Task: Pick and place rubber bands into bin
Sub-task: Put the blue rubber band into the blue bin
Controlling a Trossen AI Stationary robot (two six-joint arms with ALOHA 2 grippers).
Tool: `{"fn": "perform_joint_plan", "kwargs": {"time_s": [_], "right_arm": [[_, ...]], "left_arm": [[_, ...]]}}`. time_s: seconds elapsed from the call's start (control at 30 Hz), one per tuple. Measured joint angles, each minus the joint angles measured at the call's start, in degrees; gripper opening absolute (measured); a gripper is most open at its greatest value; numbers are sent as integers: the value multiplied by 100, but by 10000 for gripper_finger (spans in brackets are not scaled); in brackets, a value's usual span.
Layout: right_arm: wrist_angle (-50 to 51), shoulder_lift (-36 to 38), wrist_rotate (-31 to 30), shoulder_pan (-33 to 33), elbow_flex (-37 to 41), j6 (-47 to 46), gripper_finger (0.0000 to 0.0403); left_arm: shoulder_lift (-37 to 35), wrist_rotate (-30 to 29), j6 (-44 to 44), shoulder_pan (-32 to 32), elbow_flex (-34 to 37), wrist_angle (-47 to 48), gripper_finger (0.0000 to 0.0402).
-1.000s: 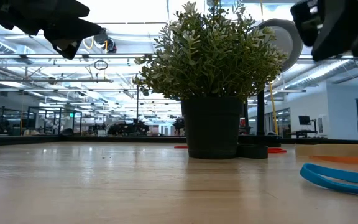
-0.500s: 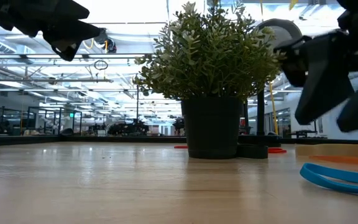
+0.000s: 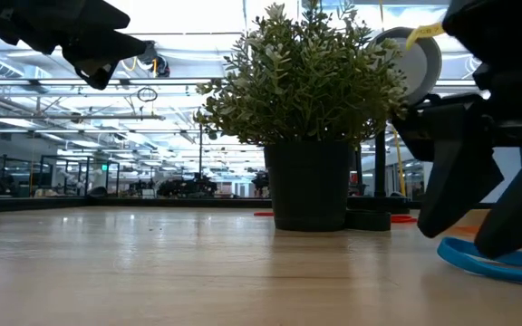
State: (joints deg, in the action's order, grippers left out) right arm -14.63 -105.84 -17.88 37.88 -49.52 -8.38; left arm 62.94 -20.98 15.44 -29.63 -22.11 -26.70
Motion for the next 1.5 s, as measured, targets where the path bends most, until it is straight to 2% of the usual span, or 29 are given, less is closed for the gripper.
{"fn": "perform_joint_plan", "kwargs": {"time_s": [0.23, 0.37, 0.73, 1.07, 1.3, 1.5], "right_arm": [[350, 9, 24, -108, -2, -283, 103], [328, 9, 237, -113, -2, -264, 82], [311, 7, 365, -104, -2, -253, 5], [341, 195, 473, -104, 17, -441, 2], [607, 846, 431, -102, 17, -439, 1], [1003, 1615, 152, -102, 15, -384, 1]], "left_arm": [[0, 1, 4, 0, 0, -1, 166], [0, 1, 4, 0, 0, -2, 166], [0, 1, 0, 0, 0, -2, 166], [0, 1, -9, 0, 0, -4, 166], [0, -1, 233, 0, 0, -52, 166], [0, -1, 444, -1, 0, -59, 166]]}}
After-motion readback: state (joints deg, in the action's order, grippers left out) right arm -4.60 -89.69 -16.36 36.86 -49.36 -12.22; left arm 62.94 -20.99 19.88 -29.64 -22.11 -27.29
